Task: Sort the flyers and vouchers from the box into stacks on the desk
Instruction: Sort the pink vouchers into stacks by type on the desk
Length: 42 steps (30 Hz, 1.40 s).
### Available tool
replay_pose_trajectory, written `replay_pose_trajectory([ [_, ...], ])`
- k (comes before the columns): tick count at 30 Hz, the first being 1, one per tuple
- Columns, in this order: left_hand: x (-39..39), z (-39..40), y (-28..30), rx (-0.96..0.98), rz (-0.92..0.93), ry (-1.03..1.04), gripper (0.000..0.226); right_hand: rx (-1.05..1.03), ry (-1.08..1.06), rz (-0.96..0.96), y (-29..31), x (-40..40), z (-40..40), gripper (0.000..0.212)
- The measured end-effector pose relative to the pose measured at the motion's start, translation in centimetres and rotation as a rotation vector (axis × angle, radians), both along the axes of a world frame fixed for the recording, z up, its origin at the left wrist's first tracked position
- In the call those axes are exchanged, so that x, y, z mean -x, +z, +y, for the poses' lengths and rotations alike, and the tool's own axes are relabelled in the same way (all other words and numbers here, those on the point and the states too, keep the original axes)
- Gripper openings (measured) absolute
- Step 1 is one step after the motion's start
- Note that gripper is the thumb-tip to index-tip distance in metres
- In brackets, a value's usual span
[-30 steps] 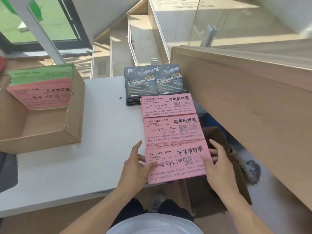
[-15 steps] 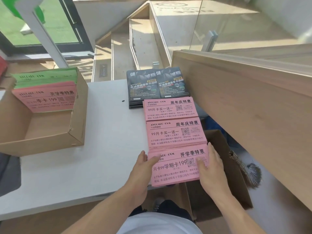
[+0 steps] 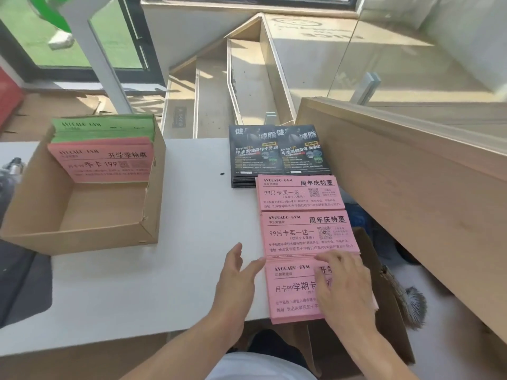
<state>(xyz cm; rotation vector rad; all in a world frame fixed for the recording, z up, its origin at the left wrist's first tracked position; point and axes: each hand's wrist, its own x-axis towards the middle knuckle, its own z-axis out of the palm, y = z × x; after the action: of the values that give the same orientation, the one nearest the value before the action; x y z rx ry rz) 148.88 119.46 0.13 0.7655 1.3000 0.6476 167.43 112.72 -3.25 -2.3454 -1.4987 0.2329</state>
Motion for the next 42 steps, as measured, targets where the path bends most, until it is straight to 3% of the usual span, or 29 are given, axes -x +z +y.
replay_pose_trajectory([
  [3,3.5,1.5,1.3,-0.234,0.036,0.14,0.042,-0.086,0.117,0.112,0.1,3.9,2.9,0.027],
  [6,8.3,5.0,2.8,-0.458,0.114,0.194,0.036,-0.184,0.302,0.19,0.5,9.3,8.1,0.037],
  [10,16.8,11.4,3.4,-0.583,0.264,0.212,0.028,-0.243,0.456,0.233,1.7,17.8,16.8,0.046],
  [13,23.3,15.9,2.5,-0.725,0.512,0.136,0.037,-0.213,0.555,0.202,2.9,23.5,22.9,0.05],
  [17,29.1,22.0,1.1,-0.941,0.876,-0.12,0.061,-0.048,0.648,0.004,3.5,28.6,29.6,0.063],
  [24,31.4,28.1,-2.4,-0.995,1.177,-0.475,0.09,0.141,0.532,-0.335,2.1,30.6,33.5,0.078],
  [28,31.1,27.9,-3.6,-0.998,1.12,-0.439,0.089,0.018,0.501,-0.321,1.9,30.6,33.2,0.07],
  [32,31.1,27.9,-3.4,-1.009,1.016,-0.355,0.082,-0.154,0.472,-0.283,1.9,30.4,33.1,0.041],
  [37,31.0,27.7,-3.2,-1.013,0.967,-0.313,0.079,-0.052,0.529,-0.204,2.5,30.3,32.3,0.02],
  [39,31.0,27.6,-3.1,-1.013,0.959,-0.283,0.076,0.013,0.529,-0.195,2.5,30.2,32.1,0.019],
  [42,31.1,27.6,-3.1,-1.019,0.976,-0.284,0.075,-0.053,0.533,-0.147,2.2,30.3,32.1,0.042],
])
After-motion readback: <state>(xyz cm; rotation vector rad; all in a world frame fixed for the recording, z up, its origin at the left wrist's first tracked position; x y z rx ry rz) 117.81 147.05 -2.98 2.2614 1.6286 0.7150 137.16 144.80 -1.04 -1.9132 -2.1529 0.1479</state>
